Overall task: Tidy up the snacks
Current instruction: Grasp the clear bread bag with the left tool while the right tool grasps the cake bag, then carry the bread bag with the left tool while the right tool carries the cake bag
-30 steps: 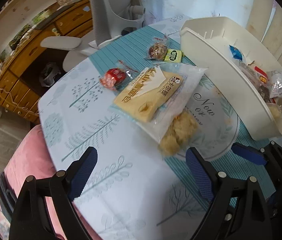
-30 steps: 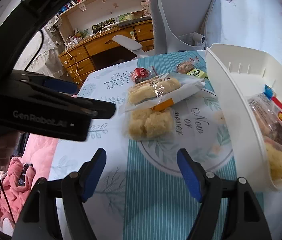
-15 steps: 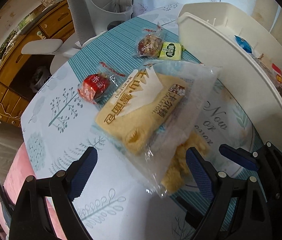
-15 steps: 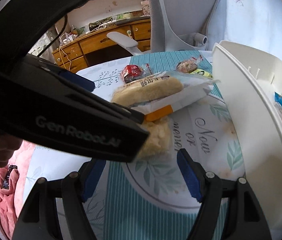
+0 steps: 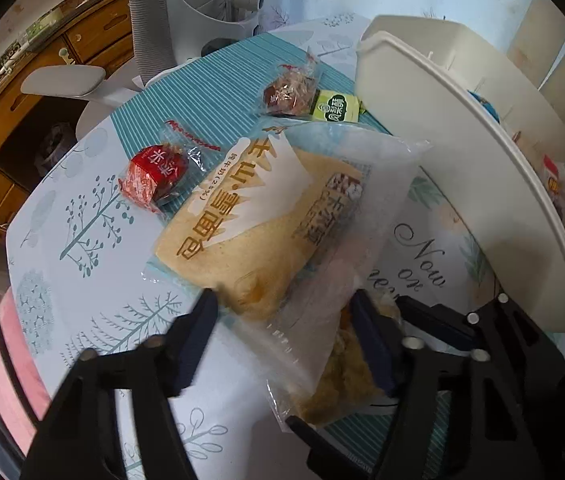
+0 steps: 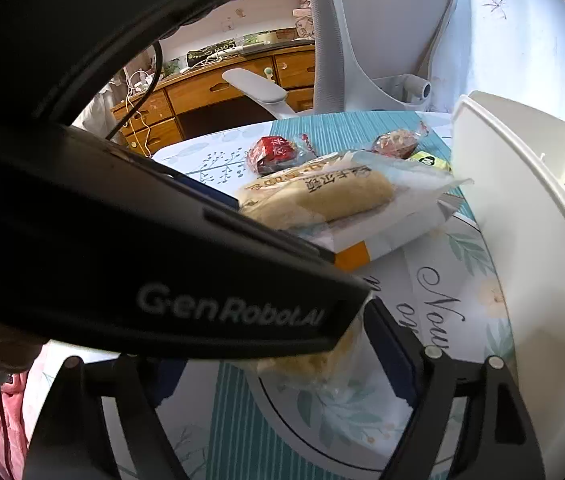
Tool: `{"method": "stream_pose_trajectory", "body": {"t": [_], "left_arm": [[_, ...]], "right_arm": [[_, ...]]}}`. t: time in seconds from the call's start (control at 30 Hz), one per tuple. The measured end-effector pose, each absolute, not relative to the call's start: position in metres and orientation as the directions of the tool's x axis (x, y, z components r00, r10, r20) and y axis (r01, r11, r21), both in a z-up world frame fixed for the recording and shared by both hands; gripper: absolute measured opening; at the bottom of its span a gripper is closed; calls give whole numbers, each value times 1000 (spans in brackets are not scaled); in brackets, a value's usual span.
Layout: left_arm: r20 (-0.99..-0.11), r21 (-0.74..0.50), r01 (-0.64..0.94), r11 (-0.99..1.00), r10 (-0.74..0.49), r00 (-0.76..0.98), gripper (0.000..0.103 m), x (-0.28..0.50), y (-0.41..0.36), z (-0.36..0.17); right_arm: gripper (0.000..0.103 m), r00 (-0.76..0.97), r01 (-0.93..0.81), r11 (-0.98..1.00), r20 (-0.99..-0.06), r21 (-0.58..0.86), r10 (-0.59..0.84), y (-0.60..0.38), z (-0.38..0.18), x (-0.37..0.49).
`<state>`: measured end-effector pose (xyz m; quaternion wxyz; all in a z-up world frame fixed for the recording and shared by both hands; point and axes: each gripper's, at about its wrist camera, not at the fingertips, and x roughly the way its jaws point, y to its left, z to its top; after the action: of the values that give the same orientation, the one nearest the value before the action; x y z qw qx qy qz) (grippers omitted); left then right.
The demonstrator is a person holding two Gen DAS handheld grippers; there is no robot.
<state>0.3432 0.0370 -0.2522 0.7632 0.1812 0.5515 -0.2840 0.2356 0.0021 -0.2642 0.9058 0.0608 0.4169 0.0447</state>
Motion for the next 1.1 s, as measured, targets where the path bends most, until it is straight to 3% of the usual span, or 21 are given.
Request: {"method": "stream_pose_trajectory", "body": {"t": [0.2,0.27,0.47,1.1], "left_arm": [[-932,-112,588,801,-290,216,39,350,48,-249],[-930,-137,570,810,-303,208,35,352,52,-248],[-924,-174,527,832,-322,204,32,355,62,-243],[-906,-259,337,905,-349,241,27,307,107,-200]], "right_arm": [[83,623,-37,977,-760,208,185,-6,-268,242],[78,612,-31,972,-765,232,203,-11,-269,244],[71,596,-37,968,-772,249,222,-14,-265,245],[66,468,10,918,-813,397,346,-23,-262,198]]}}
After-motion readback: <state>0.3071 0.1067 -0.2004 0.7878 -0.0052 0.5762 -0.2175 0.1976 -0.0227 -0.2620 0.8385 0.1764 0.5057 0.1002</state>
